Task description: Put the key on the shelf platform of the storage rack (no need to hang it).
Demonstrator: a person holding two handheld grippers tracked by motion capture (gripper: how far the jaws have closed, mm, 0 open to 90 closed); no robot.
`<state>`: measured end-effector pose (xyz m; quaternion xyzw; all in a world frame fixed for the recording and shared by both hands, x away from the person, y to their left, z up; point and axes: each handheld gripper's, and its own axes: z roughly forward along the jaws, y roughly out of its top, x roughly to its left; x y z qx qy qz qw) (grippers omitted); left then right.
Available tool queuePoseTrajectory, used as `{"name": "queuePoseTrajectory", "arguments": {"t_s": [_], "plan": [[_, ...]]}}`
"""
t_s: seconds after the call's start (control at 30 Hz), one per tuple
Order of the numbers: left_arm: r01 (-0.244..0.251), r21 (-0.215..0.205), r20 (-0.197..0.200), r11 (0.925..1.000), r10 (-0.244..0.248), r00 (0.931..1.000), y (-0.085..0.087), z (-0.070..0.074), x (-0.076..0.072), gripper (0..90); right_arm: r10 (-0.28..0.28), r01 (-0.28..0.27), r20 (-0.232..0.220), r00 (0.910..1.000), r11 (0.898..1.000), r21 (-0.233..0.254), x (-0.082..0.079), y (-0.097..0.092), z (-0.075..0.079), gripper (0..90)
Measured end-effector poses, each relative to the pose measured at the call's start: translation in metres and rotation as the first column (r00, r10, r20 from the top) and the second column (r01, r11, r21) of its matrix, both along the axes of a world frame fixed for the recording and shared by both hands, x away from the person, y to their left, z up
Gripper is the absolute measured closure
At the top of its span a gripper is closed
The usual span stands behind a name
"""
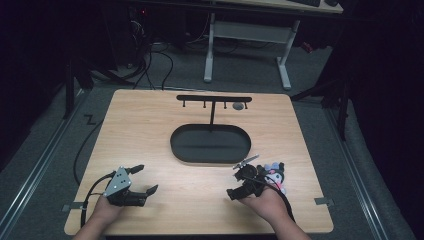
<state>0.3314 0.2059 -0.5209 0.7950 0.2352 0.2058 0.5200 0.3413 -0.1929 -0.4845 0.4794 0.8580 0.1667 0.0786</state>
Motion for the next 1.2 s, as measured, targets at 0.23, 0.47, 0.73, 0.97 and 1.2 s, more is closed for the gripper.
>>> {"name": "queuePoseTrajectory", "arguments": {"t_s": [0.23,0.47,0.73,0.97,1.2], "plan": [[0.001,-0.010,0.003,1.0000,-0.001,1.0000,0.001,0.000,0.000,15.4,-0.003,0.001,-0.039,0.9992,0.999,-0.042,0.003,0.005,0.006,15.4],[-0.001,-0.013,0.002,0.9999,0.001,1.0000,0.001,0.000,0.000,15.4,0.026,-0.029,-0.039,0.9989,0.996,-0.079,0.003,0.004,0.019,14.9],[0.003,-0.009,-0.001,1.0000,-0.003,1.0000,0.000,0.000,0.001,15.4,0.020,-0.025,-0.051,0.9985,0.995,-0.095,-0.002,-0.008,0.034,14.9],[0.004,-0.001,0.003,1.0000,-0.004,1.0000,0.000,0.000,0.000,15.4,0.006,-0.010,-0.040,0.9992,0.995,-0.101,-0.002,-0.022,0.038,14.9],[0.004,-0.001,0.002,1.0000,-0.004,1.0000,0.000,0.000,0.000,15.4,-0.049,0.047,-0.021,0.9986,0.995,-0.087,0.002,-0.037,0.047,14.9]]}}
